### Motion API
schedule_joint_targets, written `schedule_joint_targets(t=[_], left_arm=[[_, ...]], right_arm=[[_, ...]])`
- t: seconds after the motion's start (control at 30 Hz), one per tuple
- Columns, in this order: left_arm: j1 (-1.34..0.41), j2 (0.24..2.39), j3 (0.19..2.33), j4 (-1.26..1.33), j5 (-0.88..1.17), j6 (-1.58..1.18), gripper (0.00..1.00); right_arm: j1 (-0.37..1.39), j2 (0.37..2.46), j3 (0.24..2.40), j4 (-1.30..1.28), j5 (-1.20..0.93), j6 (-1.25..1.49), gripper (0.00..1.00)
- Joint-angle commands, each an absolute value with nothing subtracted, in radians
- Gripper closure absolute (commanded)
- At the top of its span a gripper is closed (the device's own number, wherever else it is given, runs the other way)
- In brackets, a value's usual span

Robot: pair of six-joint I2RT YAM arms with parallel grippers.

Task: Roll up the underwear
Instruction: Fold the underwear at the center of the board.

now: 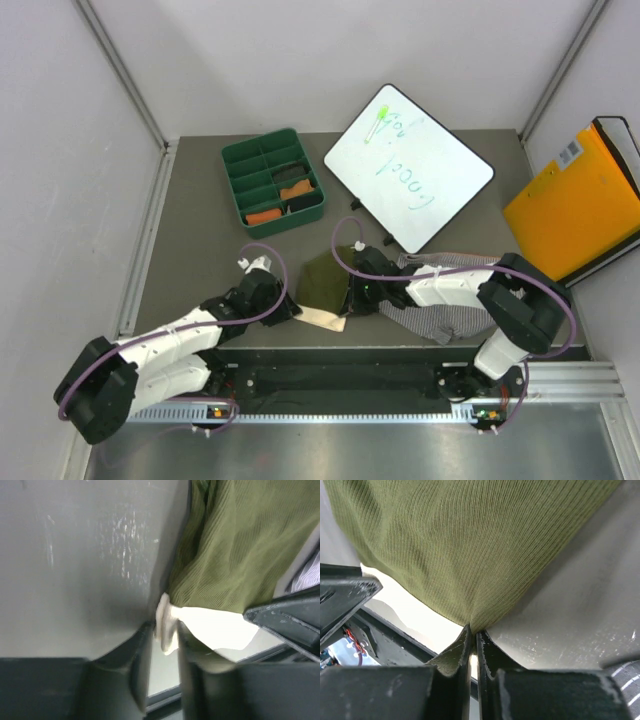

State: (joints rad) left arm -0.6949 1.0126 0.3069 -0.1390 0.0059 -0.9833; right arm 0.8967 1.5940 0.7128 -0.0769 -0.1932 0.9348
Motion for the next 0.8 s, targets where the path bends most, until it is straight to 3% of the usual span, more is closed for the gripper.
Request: schedule_joint_targets(t=[0.0, 0.23, 0.47, 0.63, 0.67, 0.77], left_arm=[[-0.698, 0.95, 0.308, -0.183, -0.005, -1.002, 0.59], [-0.696, 0.9, 0.272, -0.153, -0.055, -1.043, 0.56], [-0.696, 0.994, 0.253, -0.071, -0.068, -1.032, 0.61], [-0.696, 1.066, 0.227, 0.044, -0.035, -1.02, 0.78], [-0.696, 1.074, 0.226, 0.052, -0.032, -1.02, 0.99], [-0.698, 1.069, 0.251, 0.003, -0.038, -1.002, 1.0]], right_arm=[[0.908, 1.626, 0.706, -0.124, -0.158, 0.907, 0.99], [0.91, 1.644, 0.71, -0.124, -0.164, 0.904, 1.0], [0.91, 1.647, 0.709, -0.129, -0.163, 0.902, 1.0], [0.908, 1.643, 0.709, -0.14, -0.15, 0.9, 1.0], [0.91, 1.641, 0.71, -0.144, -0.143, 0.902, 1.0], [0.91, 1.643, 0.719, -0.175, -0.117, 0.891, 1.0]])
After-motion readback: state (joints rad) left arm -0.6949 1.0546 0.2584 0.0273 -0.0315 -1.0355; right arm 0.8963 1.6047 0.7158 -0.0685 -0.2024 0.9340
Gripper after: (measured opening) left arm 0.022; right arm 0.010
